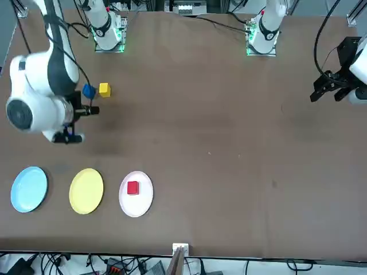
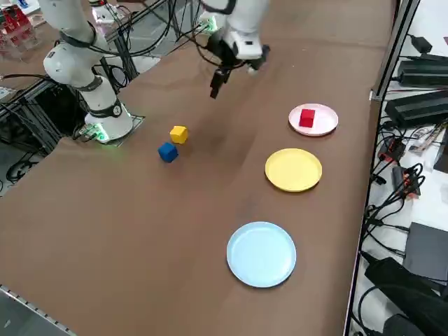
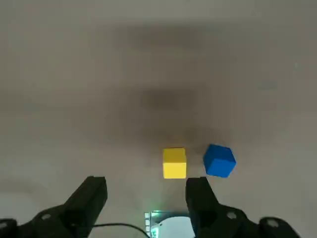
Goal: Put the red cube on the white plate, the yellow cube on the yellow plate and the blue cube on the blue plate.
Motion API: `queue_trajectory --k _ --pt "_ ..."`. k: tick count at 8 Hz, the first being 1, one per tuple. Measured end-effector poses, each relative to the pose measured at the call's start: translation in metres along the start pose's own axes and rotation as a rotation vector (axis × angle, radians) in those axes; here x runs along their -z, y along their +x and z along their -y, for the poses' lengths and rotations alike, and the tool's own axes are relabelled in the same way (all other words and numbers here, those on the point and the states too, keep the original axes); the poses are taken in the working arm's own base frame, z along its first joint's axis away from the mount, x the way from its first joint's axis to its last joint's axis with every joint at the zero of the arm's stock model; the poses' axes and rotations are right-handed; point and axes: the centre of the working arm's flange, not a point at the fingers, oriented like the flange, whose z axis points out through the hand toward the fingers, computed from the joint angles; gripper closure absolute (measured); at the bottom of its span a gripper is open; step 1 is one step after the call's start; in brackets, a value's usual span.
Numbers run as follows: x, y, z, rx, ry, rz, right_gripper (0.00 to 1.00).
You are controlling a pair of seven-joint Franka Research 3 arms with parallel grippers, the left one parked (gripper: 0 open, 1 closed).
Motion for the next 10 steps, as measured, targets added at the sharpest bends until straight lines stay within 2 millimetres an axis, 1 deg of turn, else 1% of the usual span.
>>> queue_trajectory --k 1,2,3,6,7,8,9,10 --pt "-0.026 -0.030 -0.016 0.014 0.011 -0.010 0.04" --pt "-0.059 -0.057 -0.024 0.032 0.015 0.007 0.05" --pt "-0.090 -0.074 -0.026 0.039 0.015 0.019 0.05" --pt "-0.176 -0.085 -0.032 0.029 0.009 -0.061 0.04" --pt "-0.201 -0.091 -0.034 0.026 0.006 -0.086 0.04" --pt "-0.216 -0.096 -0.035 0.024 0.004 -0.098 0.04" --pt "-0.223 -0.098 -0.036 0.023 0.003 -0.106 0.04" --pt "-0.225 -0.098 -0.036 0.023 0.002 -0.117 0.04"
